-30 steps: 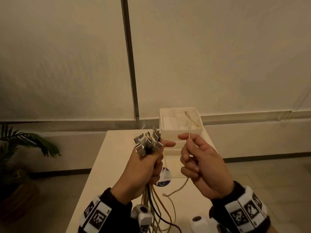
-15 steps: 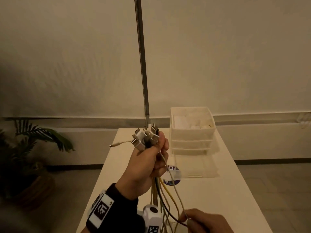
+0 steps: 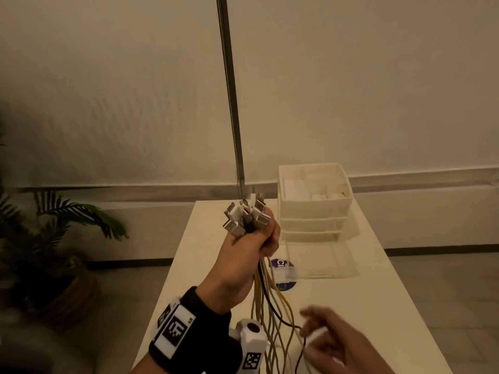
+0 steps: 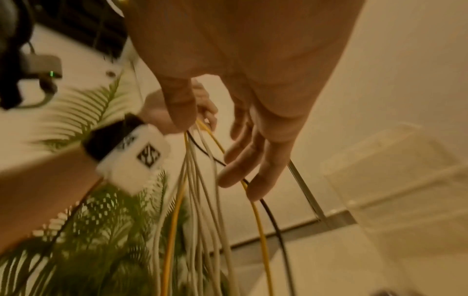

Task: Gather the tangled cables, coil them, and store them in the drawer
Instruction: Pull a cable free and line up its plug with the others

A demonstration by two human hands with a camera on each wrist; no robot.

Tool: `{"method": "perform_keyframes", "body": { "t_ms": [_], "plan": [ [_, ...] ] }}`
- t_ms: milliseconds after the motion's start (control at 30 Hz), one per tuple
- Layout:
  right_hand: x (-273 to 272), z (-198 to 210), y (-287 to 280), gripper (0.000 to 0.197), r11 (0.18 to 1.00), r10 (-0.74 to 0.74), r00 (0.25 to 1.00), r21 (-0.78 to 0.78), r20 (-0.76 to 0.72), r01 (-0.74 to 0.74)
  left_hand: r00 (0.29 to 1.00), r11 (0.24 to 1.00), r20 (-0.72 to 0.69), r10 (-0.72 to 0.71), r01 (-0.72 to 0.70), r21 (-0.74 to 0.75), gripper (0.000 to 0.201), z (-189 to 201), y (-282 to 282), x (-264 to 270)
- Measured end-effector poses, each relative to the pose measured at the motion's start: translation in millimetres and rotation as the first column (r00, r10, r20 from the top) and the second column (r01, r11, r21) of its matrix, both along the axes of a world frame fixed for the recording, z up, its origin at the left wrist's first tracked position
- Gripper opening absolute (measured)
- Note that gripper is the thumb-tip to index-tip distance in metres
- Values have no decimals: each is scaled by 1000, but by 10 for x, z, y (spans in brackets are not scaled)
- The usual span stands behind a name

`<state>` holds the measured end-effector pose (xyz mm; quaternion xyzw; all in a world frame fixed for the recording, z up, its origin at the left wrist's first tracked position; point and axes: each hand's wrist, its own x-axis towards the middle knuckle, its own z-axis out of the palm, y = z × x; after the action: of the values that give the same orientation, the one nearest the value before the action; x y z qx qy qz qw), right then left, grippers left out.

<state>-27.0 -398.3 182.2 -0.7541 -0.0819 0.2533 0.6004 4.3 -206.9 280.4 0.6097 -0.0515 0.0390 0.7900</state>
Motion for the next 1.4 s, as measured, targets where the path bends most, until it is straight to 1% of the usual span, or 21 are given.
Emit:
{"method": "perform_keyframes", "body": {
  "t_ms": [67,167,200,267,333,400,467,533,667,733,833,900,967,1033,1100,1200,1233,1267,1333,1367,1400],
  "plan": [
    [98,205,27,47,995,20,992,93,122,-31,999,997,11,-48,48,-57,29,-23,-20,25],
    [272,540,118,33,955,117,992,267,57,-128,983,975,-44,-179,171,-140,30,-14,-44,10],
    [303,613,157,30,954,152,982,244,115,-176,979,974,-63,-191,182,-132,31,-8,-53,6],
    [331,651,272,21,976,180,923,59,340,-211,982,980,-70,-177,169,-109,34,0,-77,3],
    [329,603,358,24,990,138,836,-100,530,-100,987,983,-66,-144,135,-125,37,-15,-79,9],
    [327,559,387,22,998,62,821,-46,567,-43,993,982,-34,-115,109,-154,35,-29,-52,13],
    [311,524,404,6,997,51,822,12,567,-70,995,979,-12,-98,95,-179,34,-40,-2,25],
    [316,473,386,5,997,55,814,16,579,-79,997,981,-18,-76,71,-178,36,-55,35,44],
    [374,454,356,20,989,33,890,113,456,-95,996,977,5,-85,85,-196,35,-56,18,66],
    [409,451,334,18,989,50,880,97,472,-108,994,972,4,-108,106,-209,33,-61,5,71],
    [440,470,326,8,996,-16,838,85,545,-36,990,966,9,-140,139,-216,32,-63,-10,75],
    [467,464,361,16,995,-77,823,100,563,24,988,969,30,-148,151,-195,30,-65,-8,83],
    [483,443,397,21,992,-105,827,120,552,46,990,980,49,-136,141,-143,29,-85,-12,84],
    [473,434,385,14,992,-71,849,126,523,5,991,985,67,-112,119,-124,28,-91,-5,76],
    [428,409,291,13,979,89,906,132,413,-156,996,981,65,-67,78,-178,33,-50,63,68],
    [334,235,-64,21,929,301,952,207,53,-306,998,960,43,46,-32,-276,36,80,434,72],
    [305,186,-203,29,934,316,949,173,-1,-311,996,964,25,86,-77,-254,36,117,598,63],
    [289,150,-326,38,940,320,947,134,-29,-313,993,981,11,113,-110,-159,36,131,743,31],
    [279,149,-468,46,959,265,963,112,-46,-258,997,974,25,70,-74,215,24,84,825,-41],
    [286,185,-479,44,969,229,973,100,-35,-224,997,898,78,-14,-22,440,12,31,733,-85],
    [311,243,-448,42,980,189,982,57,10,-189,979,768,160,-126,-5,641,16,-51,569,-110]
  ]
}}
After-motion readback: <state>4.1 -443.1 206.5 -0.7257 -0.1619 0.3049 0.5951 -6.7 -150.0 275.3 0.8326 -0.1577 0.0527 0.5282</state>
